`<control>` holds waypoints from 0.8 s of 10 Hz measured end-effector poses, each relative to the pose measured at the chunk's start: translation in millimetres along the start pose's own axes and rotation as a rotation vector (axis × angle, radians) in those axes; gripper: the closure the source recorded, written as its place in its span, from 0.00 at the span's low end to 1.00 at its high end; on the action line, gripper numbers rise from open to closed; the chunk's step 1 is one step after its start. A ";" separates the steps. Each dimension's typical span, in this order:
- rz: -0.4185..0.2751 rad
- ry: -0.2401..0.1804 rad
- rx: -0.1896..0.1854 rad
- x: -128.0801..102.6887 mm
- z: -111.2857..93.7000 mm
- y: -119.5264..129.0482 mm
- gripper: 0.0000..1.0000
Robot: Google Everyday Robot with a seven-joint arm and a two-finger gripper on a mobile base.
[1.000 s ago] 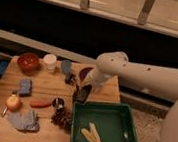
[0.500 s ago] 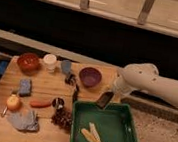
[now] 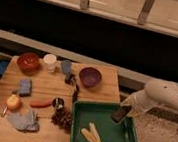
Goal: Wipe tray with eraser
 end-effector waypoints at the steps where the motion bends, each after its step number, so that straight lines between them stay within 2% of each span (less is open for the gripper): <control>1: -0.001 0.001 0.000 0.3 0.3 0.8 0.91; 5: 0.002 0.009 0.003 1.4 2.6 1.5 0.91; 8: 0.042 0.066 0.033 9.5 29.7 -18.2 0.91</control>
